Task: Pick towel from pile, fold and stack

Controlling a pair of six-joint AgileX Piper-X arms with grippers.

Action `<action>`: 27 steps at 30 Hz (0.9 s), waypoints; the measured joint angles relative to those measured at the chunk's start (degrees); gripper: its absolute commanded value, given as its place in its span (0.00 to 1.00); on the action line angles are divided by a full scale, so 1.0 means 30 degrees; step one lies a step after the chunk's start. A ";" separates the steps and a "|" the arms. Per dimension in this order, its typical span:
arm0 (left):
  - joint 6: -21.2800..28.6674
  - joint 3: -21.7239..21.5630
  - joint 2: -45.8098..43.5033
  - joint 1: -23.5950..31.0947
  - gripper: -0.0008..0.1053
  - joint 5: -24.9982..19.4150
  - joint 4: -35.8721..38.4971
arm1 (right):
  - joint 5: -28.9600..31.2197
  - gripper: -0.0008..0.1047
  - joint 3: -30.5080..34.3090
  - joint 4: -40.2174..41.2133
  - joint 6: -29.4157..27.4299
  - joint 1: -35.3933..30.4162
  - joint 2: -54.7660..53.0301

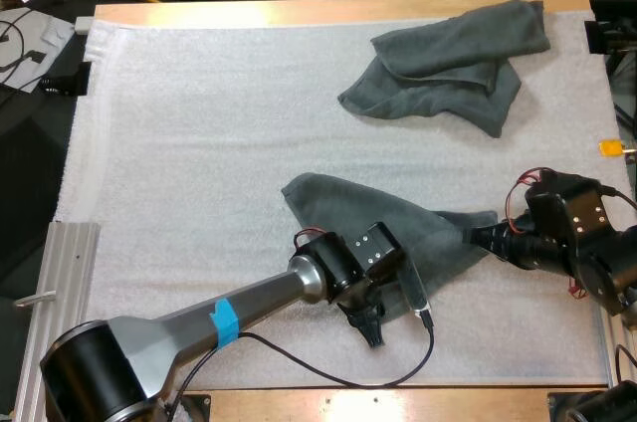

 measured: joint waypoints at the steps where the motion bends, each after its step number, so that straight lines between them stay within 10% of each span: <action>1: 0.0000 0.0002 0.0150 -0.0047 0.42 -0.0008 -0.0019 | 0.0000 0.01 0.0000 0.0003 0.0000 0.0000 0.0000; 7: 0.0000 0.0003 0.0873 -0.0152 0.35 0.0120 0.0013 | 0.0000 0.01 0.0000 0.0003 0.0000 0.0000 0.0000; 14: 0.0000 -0.0040 0.1071 -0.0174 0.03 0.0120 0.0310 | 0.0042 0.01 0.0000 0.0003 0.0000 0.0000 0.0000; 27: 0.0000 -0.0628 -0.0003 -0.0174 0.01 -0.0240 0.1739 | 0.0092 0.01 0.0000 0.0003 0.0000 0.0000 0.0000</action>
